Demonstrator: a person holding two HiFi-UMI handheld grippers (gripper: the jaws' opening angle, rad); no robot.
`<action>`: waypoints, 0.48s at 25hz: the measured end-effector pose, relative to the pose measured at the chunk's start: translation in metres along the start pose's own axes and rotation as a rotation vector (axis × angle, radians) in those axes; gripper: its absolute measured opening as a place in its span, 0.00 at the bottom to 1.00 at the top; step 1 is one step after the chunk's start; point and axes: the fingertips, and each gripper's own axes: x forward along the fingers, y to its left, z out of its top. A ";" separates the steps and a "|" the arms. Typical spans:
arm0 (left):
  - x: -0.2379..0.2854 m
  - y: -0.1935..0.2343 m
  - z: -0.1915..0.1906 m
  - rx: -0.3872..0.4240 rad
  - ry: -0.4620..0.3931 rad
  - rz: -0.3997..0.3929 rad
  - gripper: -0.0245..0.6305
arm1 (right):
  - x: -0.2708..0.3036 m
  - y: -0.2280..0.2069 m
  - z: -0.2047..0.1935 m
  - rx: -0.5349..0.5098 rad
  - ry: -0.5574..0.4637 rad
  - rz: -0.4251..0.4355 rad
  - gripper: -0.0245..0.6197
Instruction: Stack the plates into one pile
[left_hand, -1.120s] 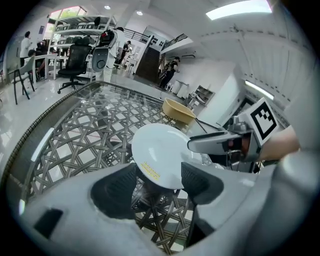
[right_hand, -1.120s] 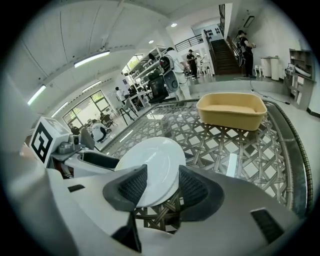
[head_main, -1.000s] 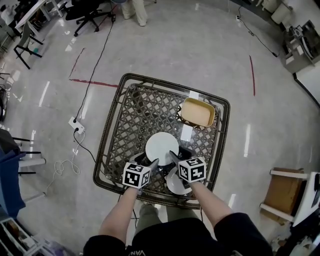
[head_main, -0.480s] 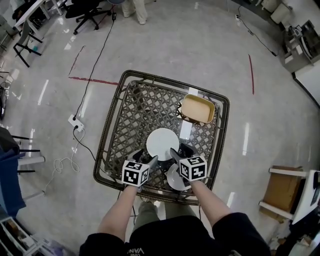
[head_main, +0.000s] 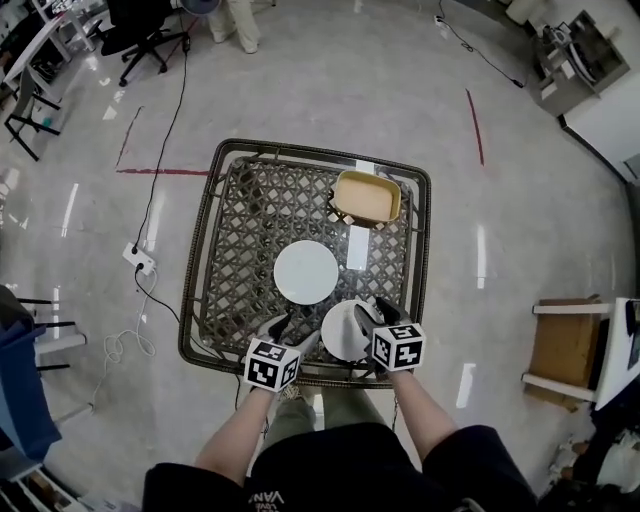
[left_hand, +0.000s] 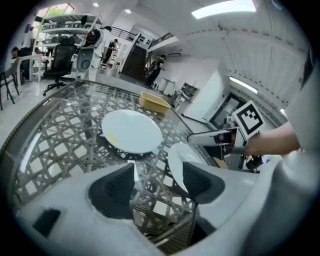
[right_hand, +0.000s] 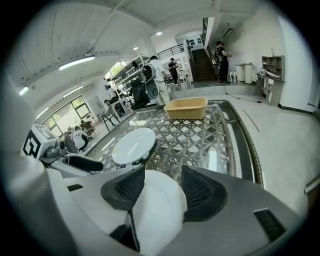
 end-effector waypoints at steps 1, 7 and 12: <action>0.003 -0.009 -0.007 0.007 0.015 -0.018 0.49 | -0.006 -0.004 -0.009 0.015 0.001 -0.010 0.37; 0.019 -0.049 -0.036 0.094 0.094 -0.099 0.49 | -0.036 -0.017 -0.055 0.097 0.005 -0.063 0.37; 0.033 -0.064 -0.045 0.134 0.141 -0.129 0.49 | -0.044 -0.021 -0.078 0.149 -0.005 -0.074 0.37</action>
